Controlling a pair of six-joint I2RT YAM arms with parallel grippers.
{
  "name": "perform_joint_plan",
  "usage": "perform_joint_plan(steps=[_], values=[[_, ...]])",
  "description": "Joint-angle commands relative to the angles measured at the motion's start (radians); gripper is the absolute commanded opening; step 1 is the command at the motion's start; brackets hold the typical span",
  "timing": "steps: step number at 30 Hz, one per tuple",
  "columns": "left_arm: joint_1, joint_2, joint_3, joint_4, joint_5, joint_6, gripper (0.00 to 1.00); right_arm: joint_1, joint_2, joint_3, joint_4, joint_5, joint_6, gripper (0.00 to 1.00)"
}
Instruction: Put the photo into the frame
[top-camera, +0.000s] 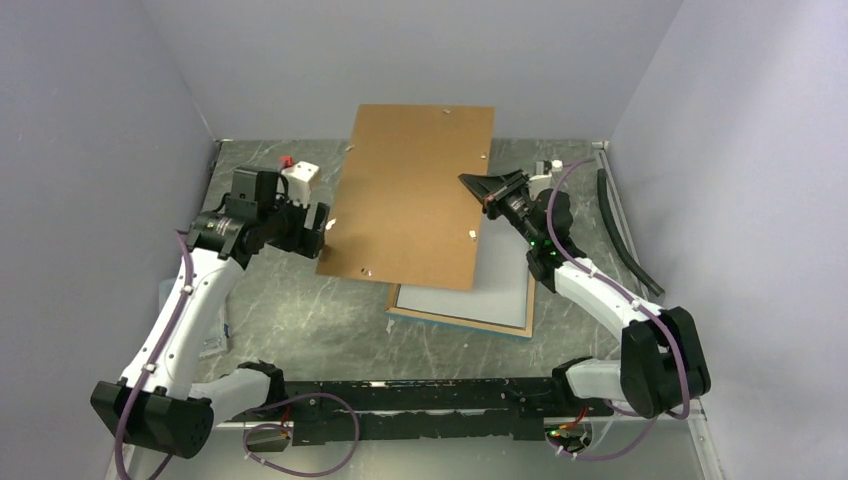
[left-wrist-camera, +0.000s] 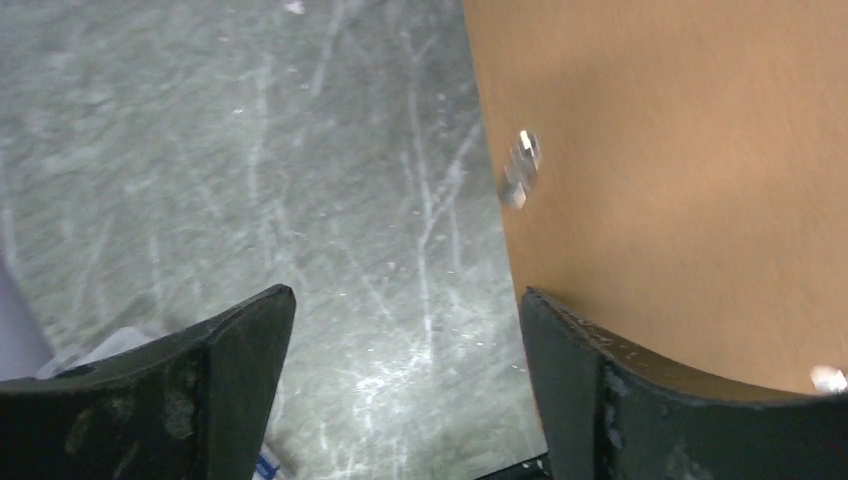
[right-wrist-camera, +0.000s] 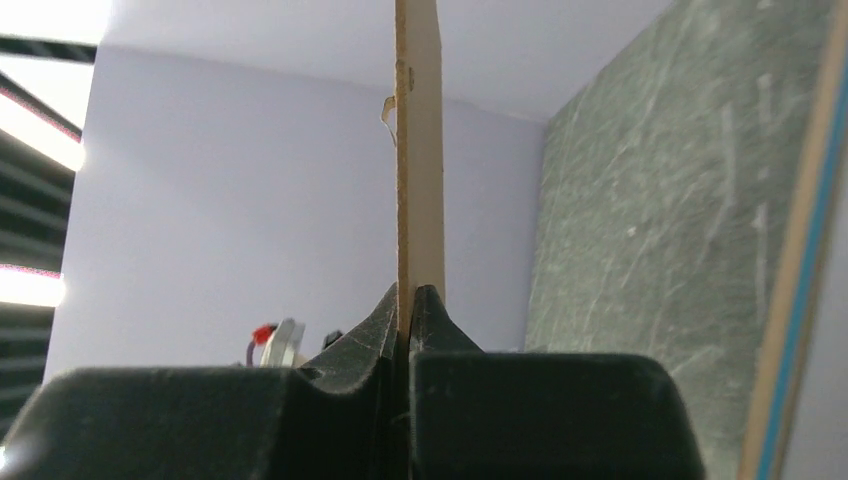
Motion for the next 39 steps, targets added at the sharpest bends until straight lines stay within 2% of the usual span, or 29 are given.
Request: perform_joint_plan(steps=[1, 11, 14, 17, 22, 28, 39], values=[[-0.029, 0.049, 0.027, -0.045, 0.108, 0.01, 0.93, -0.109, -0.036, -0.047, 0.148, 0.009, 0.058, 0.0], [-0.029, 0.232, 0.127, 0.03, 0.163, 0.037, 0.94, -0.404, -0.229, -0.199, -0.079, -0.205, -0.087, 0.0], [-0.029, 0.309, 0.161, 0.071, 0.183, 0.044, 0.94, -0.471, -0.248, -0.2, -0.159, -0.288, -0.154, 0.0], [-0.029, 0.393, 0.193, 0.119, 0.205, 0.037, 0.94, -0.511, -0.231, -0.2, -0.164, -0.381, -0.194, 0.0], [-0.029, 0.523, 0.26, 0.163, 0.246, 0.024, 0.94, -0.538, -0.152, -0.139, -0.226, -0.505, -0.303, 0.0], [-0.029, 0.551, 0.26, 0.211, 0.269, 0.004, 0.92, -0.543, -0.129, -0.11, -0.278, -0.488, -0.392, 0.0], [-0.029, 0.542, 0.232, 0.219, 0.276, -0.001, 0.91, -0.545, -0.004, -0.121, -0.138, -0.487, -0.35, 0.0]])
